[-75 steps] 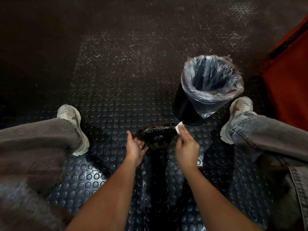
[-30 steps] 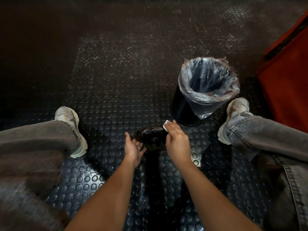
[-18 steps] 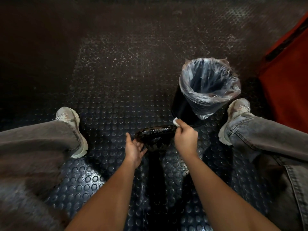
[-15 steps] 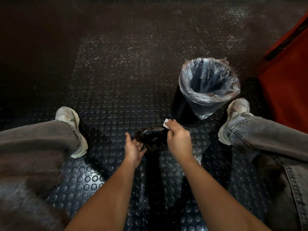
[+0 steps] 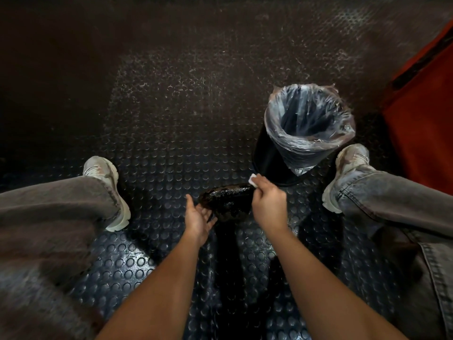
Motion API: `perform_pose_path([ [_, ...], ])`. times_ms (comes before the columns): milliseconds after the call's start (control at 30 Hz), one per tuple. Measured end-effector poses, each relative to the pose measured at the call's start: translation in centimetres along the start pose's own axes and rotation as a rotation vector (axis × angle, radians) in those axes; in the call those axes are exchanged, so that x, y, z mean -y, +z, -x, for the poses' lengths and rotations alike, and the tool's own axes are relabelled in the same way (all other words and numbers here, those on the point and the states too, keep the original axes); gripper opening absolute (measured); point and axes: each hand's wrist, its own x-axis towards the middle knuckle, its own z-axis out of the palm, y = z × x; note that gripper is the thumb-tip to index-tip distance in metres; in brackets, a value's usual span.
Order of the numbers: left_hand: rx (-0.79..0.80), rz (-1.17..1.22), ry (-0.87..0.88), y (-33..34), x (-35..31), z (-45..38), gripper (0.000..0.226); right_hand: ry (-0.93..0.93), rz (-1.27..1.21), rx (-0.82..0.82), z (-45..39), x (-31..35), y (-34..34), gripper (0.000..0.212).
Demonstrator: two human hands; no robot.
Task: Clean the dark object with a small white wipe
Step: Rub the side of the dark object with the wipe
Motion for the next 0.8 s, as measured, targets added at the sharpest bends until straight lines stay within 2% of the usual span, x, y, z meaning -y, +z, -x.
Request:
perform_pose_path([
  [67,0.003,0.01,0.003,0.2,0.0,0.1,0.086,-0.202,0.079,0.051,1.1,0.0,0.7,0.04],
  [133,0.004,0.014,0.002,0.1,0.0,-0.1,0.087,-0.233,0.083,0.068,2.3,-0.7,0.9,0.042],
  [200,0.012,0.008,0.003,-0.2,0.2,-0.3,0.088,-0.123,0.007,0.005,3.3,-1.4,0.6,0.043],
  [300,0.012,0.004,-0.003,-0.5,0.3,-0.5,0.086,0.144,-0.101,-0.085,3.0,-2.1,0.2,0.04],
  [367,0.01,0.006,-0.009,-0.3,0.3,-0.4,0.083,0.285,-0.085,-0.082,1.6,-2.2,0.1,0.035],
  [433,0.009,0.011,-0.012,-0.3,0.2,-0.4,0.082,0.311,-0.057,-0.047,0.1,-1.8,-0.1,0.033],
  [500,0.005,0.012,-0.008,-0.3,0.2,-0.4,0.083,0.222,-0.057,-0.017,-0.7,-0.7,-0.1,0.035],
  [667,0.017,0.008,0.015,0.3,0.0,0.2,0.084,-0.204,0.065,0.09,1.8,0.0,1.4,0.042],
  [733,0.014,0.015,0.015,0.3,0.0,0.2,0.084,-0.2,0.04,0.055,3.0,-0.9,1.1,0.044],
  [800,0.012,0.015,0.012,0.1,-0.1,0.2,0.086,-0.073,-0.033,-0.032,3.5,-1.6,0.6,0.045],
])
